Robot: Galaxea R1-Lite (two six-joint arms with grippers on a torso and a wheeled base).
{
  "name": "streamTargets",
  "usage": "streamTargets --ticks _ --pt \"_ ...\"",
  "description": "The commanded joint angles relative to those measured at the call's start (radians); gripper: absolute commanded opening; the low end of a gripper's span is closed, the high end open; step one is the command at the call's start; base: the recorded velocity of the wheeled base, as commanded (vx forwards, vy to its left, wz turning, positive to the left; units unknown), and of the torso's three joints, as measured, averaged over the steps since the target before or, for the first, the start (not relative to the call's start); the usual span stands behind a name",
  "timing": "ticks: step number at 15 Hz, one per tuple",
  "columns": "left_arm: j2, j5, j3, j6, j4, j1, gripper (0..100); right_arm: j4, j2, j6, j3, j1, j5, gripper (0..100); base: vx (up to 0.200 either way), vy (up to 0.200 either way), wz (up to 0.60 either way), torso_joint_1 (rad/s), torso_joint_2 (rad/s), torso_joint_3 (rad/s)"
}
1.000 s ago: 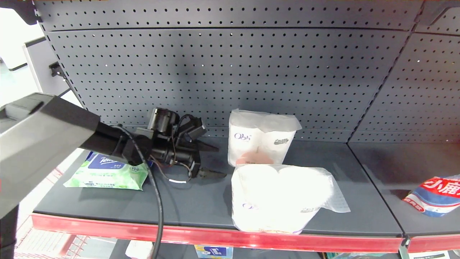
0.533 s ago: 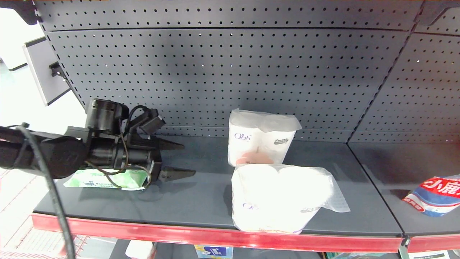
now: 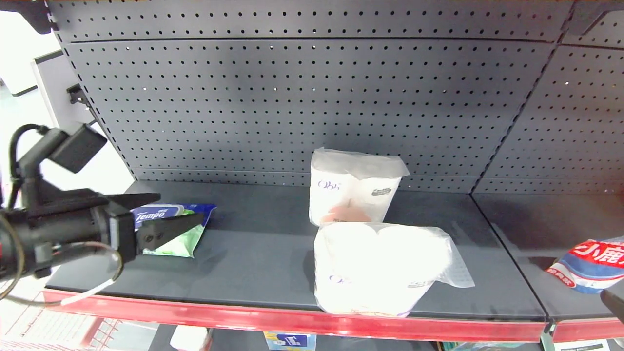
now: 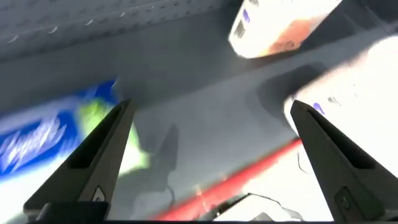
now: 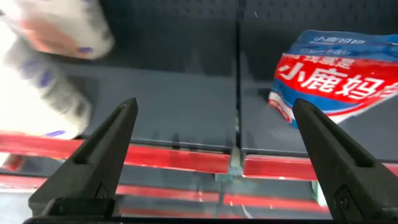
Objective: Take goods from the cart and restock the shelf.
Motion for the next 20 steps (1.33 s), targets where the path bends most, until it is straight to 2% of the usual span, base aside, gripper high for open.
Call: streamTargets --ticks 1,3,4,5,6,10,13,15,17,20 --pt "-0.265 0.055 0.038 -0.018 0.181 -0.006 100 0.001 0.209 0.002 -0.036 0.046 -0.029 100 0.000 0.000 0.00 0.000 0.00 0.000" --pt "-0.386 0.083 0.052 -0.018 0.308 0.000 100 -0.008 0.280 0.005 -0.021 0.106 -0.008 100 0.000 0.000 0.00 0.000 0.00 0.000" --pt "-0.432 0.110 0.077 -0.024 0.326 0.005 100 -0.007 0.332 0.004 -0.030 0.123 -0.008 100 0.000 0.000 0.00 0.000 0.00 0.000" --pt "-0.472 0.133 0.097 -0.044 0.325 0.008 100 -0.007 0.383 0.001 -0.041 0.144 -0.009 100 0.000 0.000 0.00 0.000 0.00 0.000" --pt "-0.512 0.142 0.101 -0.049 0.334 0.008 100 -0.007 0.430 0.001 -0.053 0.174 -0.017 100 0.000 0.000 0.00 0.000 0.00 0.000" --pt "-0.526 0.208 0.080 -0.049 0.356 0.008 100 -0.007 0.643 0.004 -0.154 0.261 -0.086 100 0.000 0.000 0.00 0.000 0.00 0.000" --pt "-0.537 0.216 0.084 -0.049 0.357 0.009 100 -0.008 0.743 0.019 -0.226 0.347 -0.087 100 0.000 0.000 0.00 0.000 0.00 0.000" --pt "-0.540 0.227 0.081 -0.049 0.359 0.009 100 -0.008 0.771 0.024 -0.225 0.410 -0.087 100 0.000 0.000 0.00 0.000 0.00 0.000" --pt "-0.537 0.230 0.078 -0.049 0.357 0.009 100 -0.008 0.800 0.027 -0.226 0.444 -0.103 100 0.000 0.000 0.00 0.000 0.00 0.000" --pt "-0.532 0.230 0.080 -0.049 0.357 0.009 100 -0.008 0.867 0.030 -0.246 0.447 -0.127 100 0.000 0.000 0.00 0.000 0.00 0.000"
